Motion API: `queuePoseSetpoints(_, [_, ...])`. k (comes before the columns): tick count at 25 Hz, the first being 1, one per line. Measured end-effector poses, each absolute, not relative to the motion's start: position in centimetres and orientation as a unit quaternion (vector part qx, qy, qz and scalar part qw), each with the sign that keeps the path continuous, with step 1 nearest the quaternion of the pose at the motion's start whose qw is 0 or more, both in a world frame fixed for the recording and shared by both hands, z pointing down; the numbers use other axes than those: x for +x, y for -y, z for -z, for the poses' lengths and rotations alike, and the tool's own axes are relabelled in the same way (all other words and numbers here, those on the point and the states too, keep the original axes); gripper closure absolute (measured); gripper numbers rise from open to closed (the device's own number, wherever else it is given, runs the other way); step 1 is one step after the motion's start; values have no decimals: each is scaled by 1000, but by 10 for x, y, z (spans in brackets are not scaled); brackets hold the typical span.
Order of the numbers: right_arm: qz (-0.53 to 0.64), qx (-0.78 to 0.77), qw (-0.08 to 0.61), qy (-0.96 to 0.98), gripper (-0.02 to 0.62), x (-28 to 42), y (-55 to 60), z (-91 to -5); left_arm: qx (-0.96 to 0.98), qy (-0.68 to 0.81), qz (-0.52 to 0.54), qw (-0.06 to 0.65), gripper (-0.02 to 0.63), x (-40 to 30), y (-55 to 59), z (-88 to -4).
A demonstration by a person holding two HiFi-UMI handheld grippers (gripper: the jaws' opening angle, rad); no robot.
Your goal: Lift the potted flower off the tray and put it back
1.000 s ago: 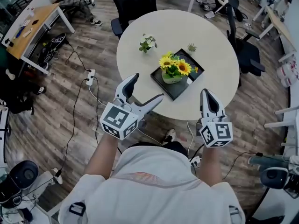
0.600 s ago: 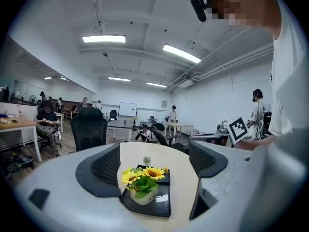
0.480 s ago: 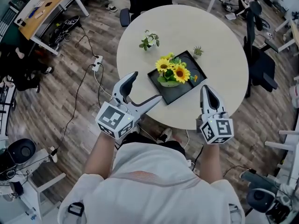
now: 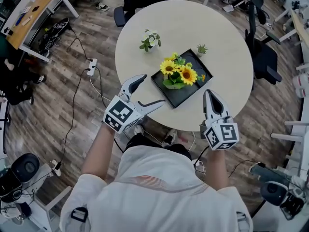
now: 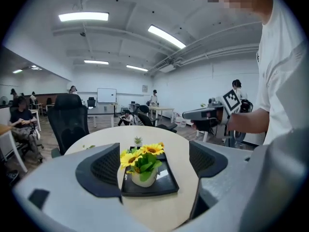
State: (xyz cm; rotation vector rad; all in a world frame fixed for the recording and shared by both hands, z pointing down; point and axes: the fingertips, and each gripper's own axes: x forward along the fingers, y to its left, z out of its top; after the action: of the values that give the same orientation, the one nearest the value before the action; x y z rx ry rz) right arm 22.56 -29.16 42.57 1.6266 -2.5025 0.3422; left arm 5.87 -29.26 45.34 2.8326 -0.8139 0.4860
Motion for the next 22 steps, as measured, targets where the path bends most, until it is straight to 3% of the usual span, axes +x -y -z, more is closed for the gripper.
queuePoseSetpoints(13, [-132,531,117,829,595,205,295,-460,925,177,-294,161,167,91,355,-644])
queuePoseSetpoints(22, [-148,534,132,822,595,213,307,-480,926,135,-316,156,167,118,387,-678])
